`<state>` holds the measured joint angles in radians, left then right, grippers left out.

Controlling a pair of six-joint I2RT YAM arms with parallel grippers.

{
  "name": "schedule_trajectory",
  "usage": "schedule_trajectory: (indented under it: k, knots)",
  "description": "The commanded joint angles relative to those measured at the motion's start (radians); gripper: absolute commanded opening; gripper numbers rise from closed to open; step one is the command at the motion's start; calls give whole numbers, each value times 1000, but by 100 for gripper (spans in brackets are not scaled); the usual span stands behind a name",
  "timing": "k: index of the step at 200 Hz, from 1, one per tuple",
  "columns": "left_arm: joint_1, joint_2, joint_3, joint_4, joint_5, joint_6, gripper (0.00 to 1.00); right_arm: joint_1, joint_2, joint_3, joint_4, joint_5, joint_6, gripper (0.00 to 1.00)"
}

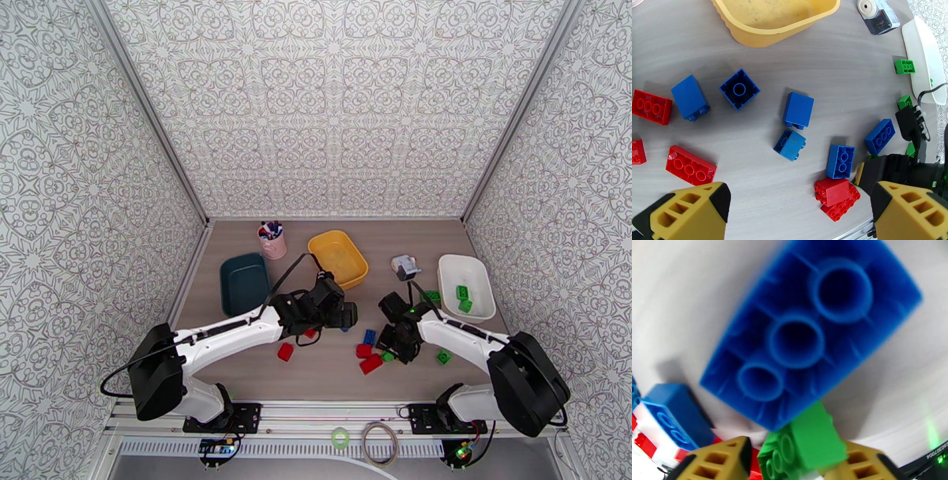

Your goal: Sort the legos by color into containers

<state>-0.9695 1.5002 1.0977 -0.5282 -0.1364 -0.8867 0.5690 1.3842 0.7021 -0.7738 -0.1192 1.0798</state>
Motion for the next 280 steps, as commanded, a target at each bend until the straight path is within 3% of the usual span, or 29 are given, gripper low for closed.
schedule_trajectory:
  k: [1,22,47,79,112,140,204,242,280]
  knots:
    - [9,19,35,2,18,34,99,6,-43,38,-27,40,-16,36]
    - [3,74,85,32,90,91,99,1,-89,60,-86,60,-30,33]
    - [-6,149,167,61,180,158,99,-64,-166,79,-150,69,-56,22]
    - [-13,236,271,109,279,208,99,-257,-242,121,-194,40,-154,20]
    - [-36,349,422,111,357,265,99,-478,-194,250,-252,29,-269,13]
    - [-62,435,550,87,346,328,99,-655,-97,364,-250,-8,-334,9]
    - [-82,632,912,-97,349,385,99,-945,95,611,-267,-30,-419,9]
    - [-67,687,978,-153,378,336,99,-1044,177,683,-297,-7,-465,14]
    - [-51,655,926,-161,344,330,99,-1060,190,668,-277,-34,-495,18]
